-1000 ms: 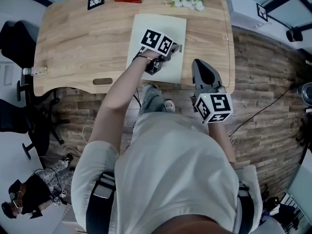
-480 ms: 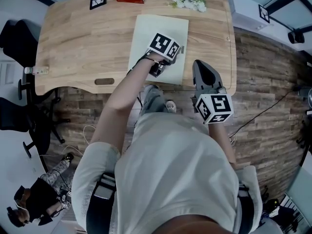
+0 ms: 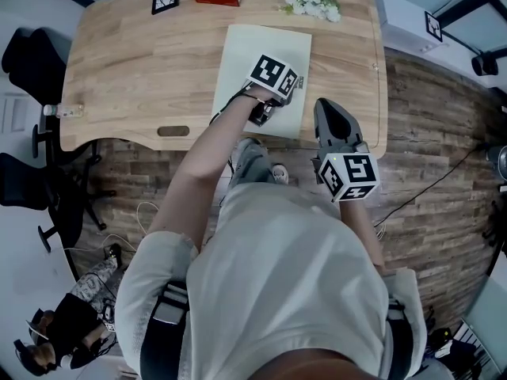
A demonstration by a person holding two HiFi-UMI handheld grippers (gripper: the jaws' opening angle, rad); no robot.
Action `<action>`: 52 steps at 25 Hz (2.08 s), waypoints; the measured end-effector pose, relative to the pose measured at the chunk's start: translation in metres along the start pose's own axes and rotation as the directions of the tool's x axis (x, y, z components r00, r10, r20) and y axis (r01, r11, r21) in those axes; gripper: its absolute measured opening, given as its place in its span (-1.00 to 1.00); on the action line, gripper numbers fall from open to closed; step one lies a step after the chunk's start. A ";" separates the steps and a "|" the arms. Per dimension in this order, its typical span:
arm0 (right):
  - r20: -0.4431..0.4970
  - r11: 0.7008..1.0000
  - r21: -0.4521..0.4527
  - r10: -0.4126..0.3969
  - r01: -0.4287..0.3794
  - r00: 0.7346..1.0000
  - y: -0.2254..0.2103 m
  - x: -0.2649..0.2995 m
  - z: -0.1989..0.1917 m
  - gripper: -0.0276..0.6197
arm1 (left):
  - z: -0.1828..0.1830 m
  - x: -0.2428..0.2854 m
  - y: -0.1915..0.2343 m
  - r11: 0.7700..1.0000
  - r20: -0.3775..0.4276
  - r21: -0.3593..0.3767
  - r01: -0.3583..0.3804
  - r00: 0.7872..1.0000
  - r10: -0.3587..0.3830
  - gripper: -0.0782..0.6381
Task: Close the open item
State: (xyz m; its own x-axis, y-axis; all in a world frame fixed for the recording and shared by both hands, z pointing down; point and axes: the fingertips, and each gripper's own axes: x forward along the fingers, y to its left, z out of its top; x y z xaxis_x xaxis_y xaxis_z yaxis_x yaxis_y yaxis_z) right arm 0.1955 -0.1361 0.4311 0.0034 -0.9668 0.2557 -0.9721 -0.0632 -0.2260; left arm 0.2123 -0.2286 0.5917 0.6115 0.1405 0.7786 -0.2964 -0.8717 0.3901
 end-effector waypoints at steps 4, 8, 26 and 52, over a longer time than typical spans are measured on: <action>-0.001 1.000 -0.004 0.010 -0.010 1.000 0.003 0.000 0.000 -0.85 | 0.001 -0.001 0.001 0.999 0.013 -0.031 -0.014 1.000 0.014 -0.73; 0.004 1.000 -0.010 0.022 -0.022 1.000 0.007 -0.002 0.002 -0.85 | 0.001 -0.002 0.000 0.999 0.030 -0.035 -0.028 0.999 0.029 -0.73; 0.013 0.996 -0.038 0.078 -0.077 0.997 0.022 -0.026 0.000 -0.85 | -0.014 -0.038 -0.019 0.991 0.233 -0.097 -0.093 0.966 0.114 -0.73; -0.025 0.958 -0.098 0.269 -0.270 0.963 0.084 -0.048 -0.019 -0.85 | -0.102 -0.190 -0.057 0.895 0.601 -0.446 -0.014 0.736 0.311 -0.72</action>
State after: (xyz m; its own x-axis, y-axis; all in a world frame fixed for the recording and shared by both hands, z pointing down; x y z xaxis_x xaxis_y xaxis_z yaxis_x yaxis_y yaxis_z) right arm 0.1089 -0.0900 0.4179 -0.2637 -0.9417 0.2089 -0.9550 0.2244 -0.1937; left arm 0.0382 -0.1580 0.4712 0.7989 -0.4500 0.3990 -0.6010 -0.5730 0.5572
